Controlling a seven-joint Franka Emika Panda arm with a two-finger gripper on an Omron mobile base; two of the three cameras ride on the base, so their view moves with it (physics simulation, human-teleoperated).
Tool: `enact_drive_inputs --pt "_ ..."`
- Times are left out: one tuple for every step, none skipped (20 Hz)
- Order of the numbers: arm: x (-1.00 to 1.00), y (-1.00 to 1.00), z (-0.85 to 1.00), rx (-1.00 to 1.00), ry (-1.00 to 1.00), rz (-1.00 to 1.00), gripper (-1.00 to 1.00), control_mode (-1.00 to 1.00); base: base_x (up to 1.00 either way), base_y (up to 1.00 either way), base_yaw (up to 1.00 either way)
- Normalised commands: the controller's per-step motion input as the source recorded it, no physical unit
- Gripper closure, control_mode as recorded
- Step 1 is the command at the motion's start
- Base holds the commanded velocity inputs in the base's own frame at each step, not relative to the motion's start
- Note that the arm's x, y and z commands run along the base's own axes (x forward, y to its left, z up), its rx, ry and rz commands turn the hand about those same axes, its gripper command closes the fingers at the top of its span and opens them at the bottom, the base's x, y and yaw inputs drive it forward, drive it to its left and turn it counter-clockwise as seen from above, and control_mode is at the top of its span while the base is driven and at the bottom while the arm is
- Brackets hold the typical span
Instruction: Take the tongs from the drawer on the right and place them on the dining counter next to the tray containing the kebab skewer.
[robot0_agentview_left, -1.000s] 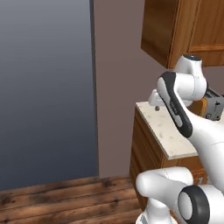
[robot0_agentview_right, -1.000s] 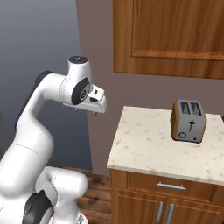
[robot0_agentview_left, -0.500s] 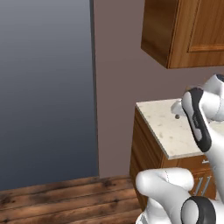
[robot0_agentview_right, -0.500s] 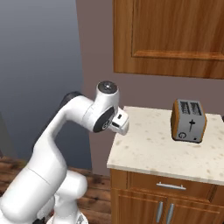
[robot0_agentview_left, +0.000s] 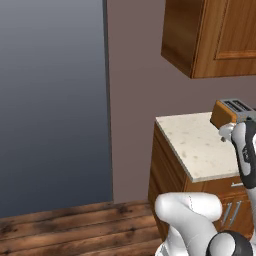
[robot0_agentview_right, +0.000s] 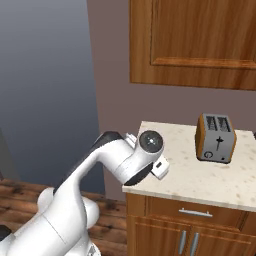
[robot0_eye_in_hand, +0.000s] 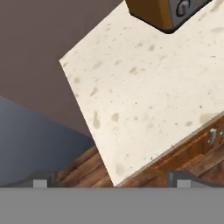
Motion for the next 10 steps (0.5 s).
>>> enact_drive_inputs --pt "0.0 -0.62 -0.22 0.12 -0.09 -0.27 -1.0 -1.0 0.0 0.0 0.0" --pt "0.0 -0.65 -0.23 0.09 -0.06 -0.26 -1.0 -1.0 0.0 0.0 0.0" --pt "0.0 -0.66 -0.24 0.06 -0.05 -0.26 -1.0 -1.0 0.0 0.0 0.0" --pt "0.0 -0.66 -0.24 0.04 -0.02 -0.25 -1.0 -1.0 0.0 0.0 0.0" --pt "0.0 -0.64 -0.23 0.03 -0.01 -0.24 -1.0 -1.0 0.0 0.0 0.0" --pt "0.0 -0.63 -0.22 0.03 0.0 -0.23 -1.0 -1.0 0.0 0.0 0.0" --pt "0.0 -0.61 -0.19 0.02 0.0 -0.22 -1.0 -1.0 0.0 0.0 0.0" --pt "0.0 -0.63 -0.17 0.02 0.0 -0.21 -1.0 -1.0 0.0 0.0 0.0" --pt "0.0 -0.63 -0.17 0.0 0.0 -0.2 -1.0 -1.0 0.0 0.0 0.0" --pt "0.0 -0.62 -0.17 0.0 0.0 -0.19 -1.0 -1.0 0.0 0.0 0.0"
